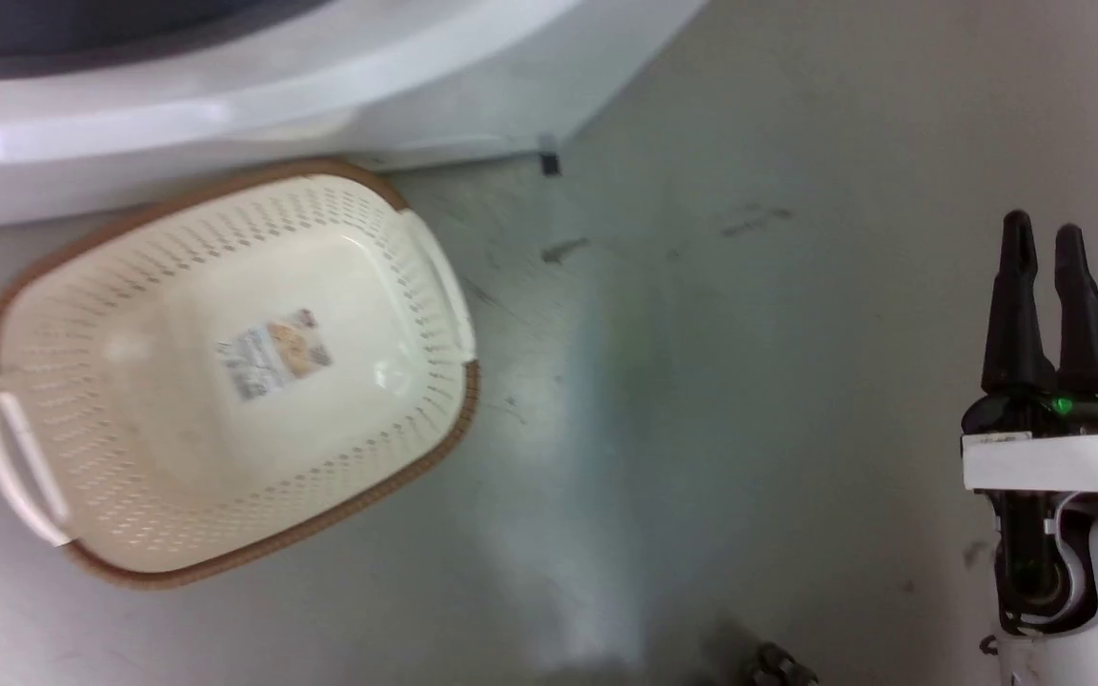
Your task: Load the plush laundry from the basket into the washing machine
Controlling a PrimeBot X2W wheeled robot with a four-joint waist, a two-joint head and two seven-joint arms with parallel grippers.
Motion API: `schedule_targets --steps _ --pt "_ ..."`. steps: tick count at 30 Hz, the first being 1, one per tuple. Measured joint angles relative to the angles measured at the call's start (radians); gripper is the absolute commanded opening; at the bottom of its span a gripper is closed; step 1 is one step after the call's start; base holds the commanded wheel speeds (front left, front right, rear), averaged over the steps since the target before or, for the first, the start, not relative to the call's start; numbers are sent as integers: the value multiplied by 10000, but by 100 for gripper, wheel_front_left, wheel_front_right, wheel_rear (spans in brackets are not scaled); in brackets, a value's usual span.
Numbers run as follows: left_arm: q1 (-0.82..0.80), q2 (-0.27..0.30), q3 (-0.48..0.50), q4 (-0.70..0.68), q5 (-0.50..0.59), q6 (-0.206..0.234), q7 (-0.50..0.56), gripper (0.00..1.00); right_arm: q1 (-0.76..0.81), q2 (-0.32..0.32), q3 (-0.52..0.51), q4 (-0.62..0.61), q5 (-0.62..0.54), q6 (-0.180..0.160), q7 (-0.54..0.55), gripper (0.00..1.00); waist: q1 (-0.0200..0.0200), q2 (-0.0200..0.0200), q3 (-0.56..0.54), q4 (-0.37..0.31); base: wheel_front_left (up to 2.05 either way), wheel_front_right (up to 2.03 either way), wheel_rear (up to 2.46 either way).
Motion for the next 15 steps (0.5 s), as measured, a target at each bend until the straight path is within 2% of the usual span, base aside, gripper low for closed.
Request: schedule_targets --steps 6,15 --pt "-1805 -173 -52 1758 176 -21 46 0 -29 0 330 -230 290 0 0 100 0 0 717 -574 0 0 0" --pt "-3268 -449 -21 3848 92 12 -299 0 -28 -2 696 -297 476 0 0 100 -1 0 1412 -1049 0 0 0"
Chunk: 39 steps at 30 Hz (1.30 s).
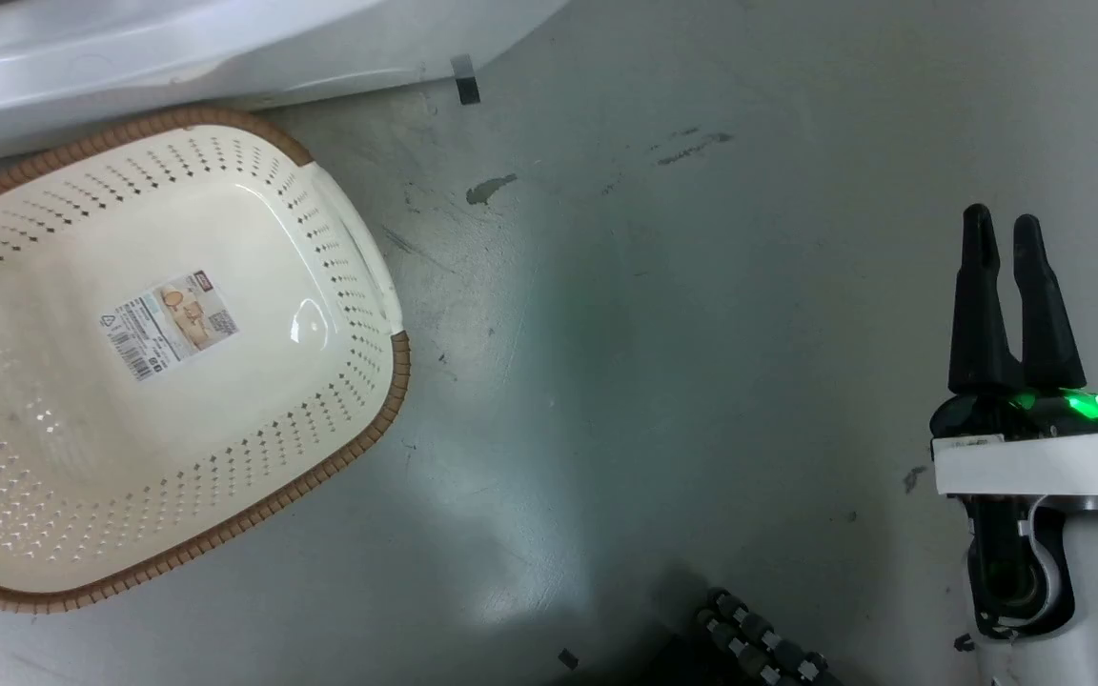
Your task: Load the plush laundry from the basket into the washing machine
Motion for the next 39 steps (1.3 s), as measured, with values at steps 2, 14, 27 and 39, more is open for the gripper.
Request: schedule_targets --steps 2,14,27,39 --pt "-110 -82 -100 337 17 -54 0 0 0 0 4 0 0 0 0 100 0 0 65 -29 0 0 0" --pt "461 -734 -430 1691 -203 -265 -1885 100 -29 0 -767 -71 -1373 0 0 100 -1 0 -768 576 0 0 0" --pt "4702 -2167 -719 1854 -1193 -435 -3662 100 747 0 -1455 625 -3122 0 0 100 -4 0 -3482 2301 0 0 0" --pt "10003 -2366 614 -2328 -1536 236 -3783 100 1812 -2 -1335 1229 -3912 0 0 100 -6 0 -5961 3849 0 0 0"
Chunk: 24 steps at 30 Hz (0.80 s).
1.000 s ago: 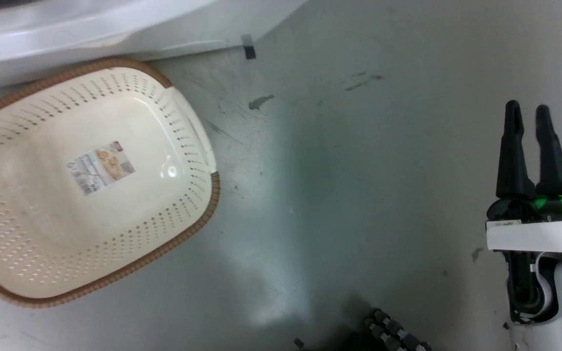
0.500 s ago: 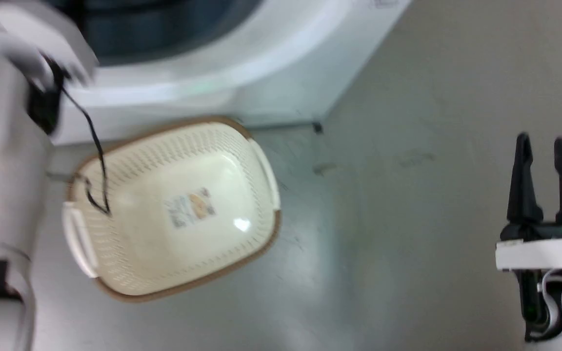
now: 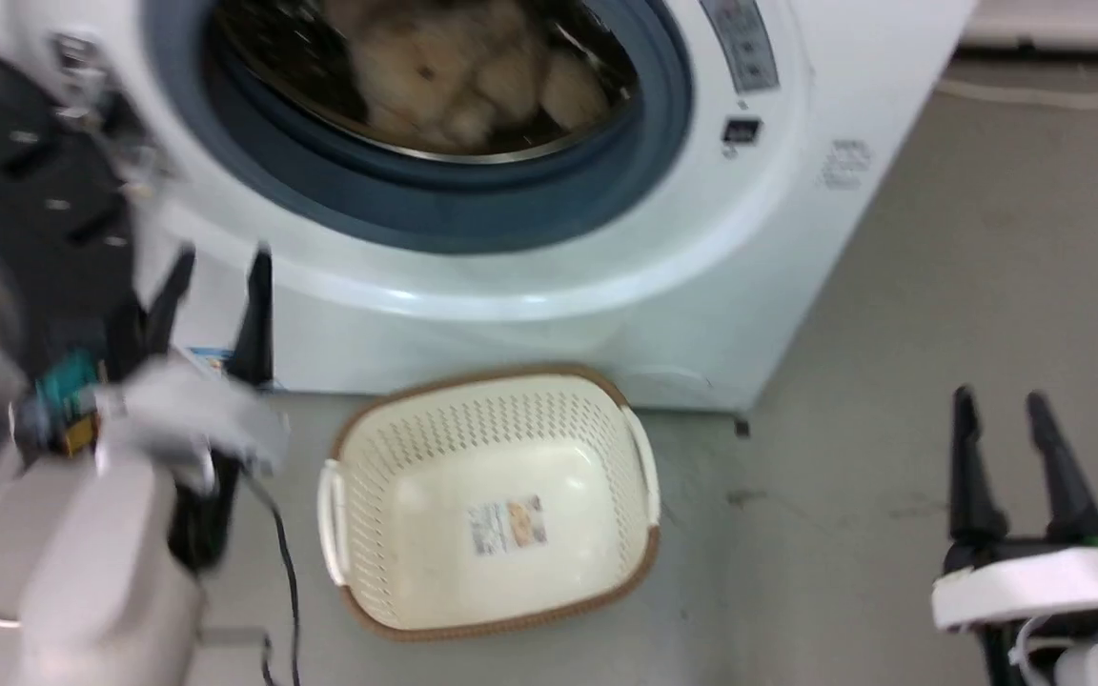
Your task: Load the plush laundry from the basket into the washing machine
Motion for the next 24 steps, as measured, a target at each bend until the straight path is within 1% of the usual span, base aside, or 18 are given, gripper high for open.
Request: schedule_targets --steps 3,7,8,10,14,15,24 --pt "1493 -299 407 -1174 115 328 -4 100 274 2 318 31 -364 0 0 100 0 0 -435 330 0 0 0" --pt "3022 -842 669 -2324 437 729 0 100 582 4 805 65 -788 0 0 100 1 0 -873 702 0 0 0" --pt "3884 -1078 709 -2880 796 838 -2 100 765 4 1020 81 -1024 2 0 100 3 0 -1132 889 0 0 0" --pt "4400 -1246 757 -3078 905 915 0 100 884 6 1060 96 -1041 2 0 100 3 0 -1281 968 0 0 0" --pt "5200 -1499 1001 -3555 1246 986 -2 100 1084 4 1032 102 -1005 2 0 100 3 0 -1512 1043 0 0 0" --pt "5464 -1549 1026 -3760 1521 976 -2 100 1151 4 970 94 -936 2 0 100 4 0 -1588 1047 0 0 0" --pt "5858 -1787 1085 -4044 2577 587 -2 100 1240 2 635 58 -771 2 0 100 4 0 -1706 945 0 0 0"
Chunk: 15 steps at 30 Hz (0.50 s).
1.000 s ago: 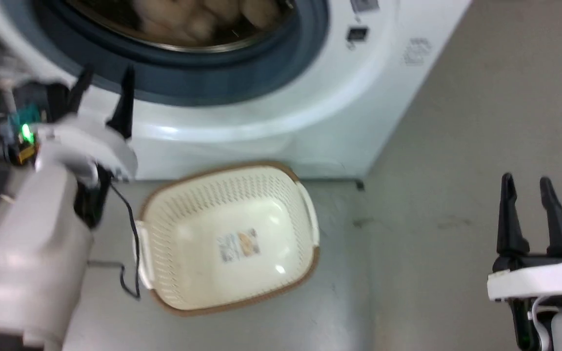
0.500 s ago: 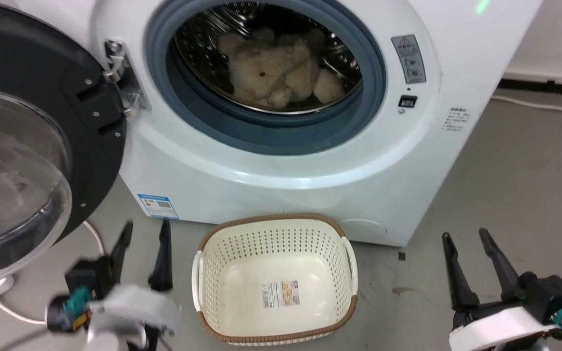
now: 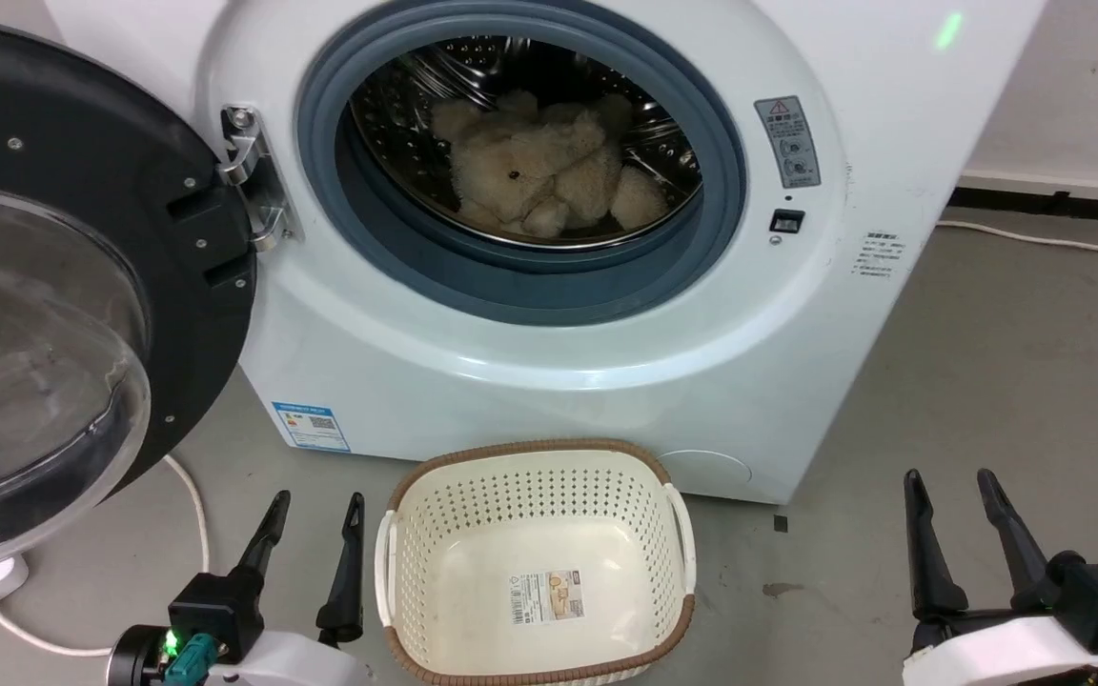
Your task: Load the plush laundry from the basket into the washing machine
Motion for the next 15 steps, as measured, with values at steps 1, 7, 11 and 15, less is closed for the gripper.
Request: schedule_targets --steps 1,7,11,15 --pt "0 -25 31 12 65 -27 0 100 2 0 -4 0 0 0 0 100 1 0 -6 -20 0 0 0" --pt "-1 -56 77 38 305 -115 8 0 -6 2 0 4 -2 -2 4 0 1 0 -26 -69 0 0 0" --pt "-1 -56 84 35 309 -115 27 0 -7 2 13 4 -4 -2 15 0 1 0 -38 -82 0 0 0" --pt "-1 -63 121 2 328 -113 113 0 -8 2 29 -6 -21 -2 107 0 1 0 -57 -101 0 0 0"
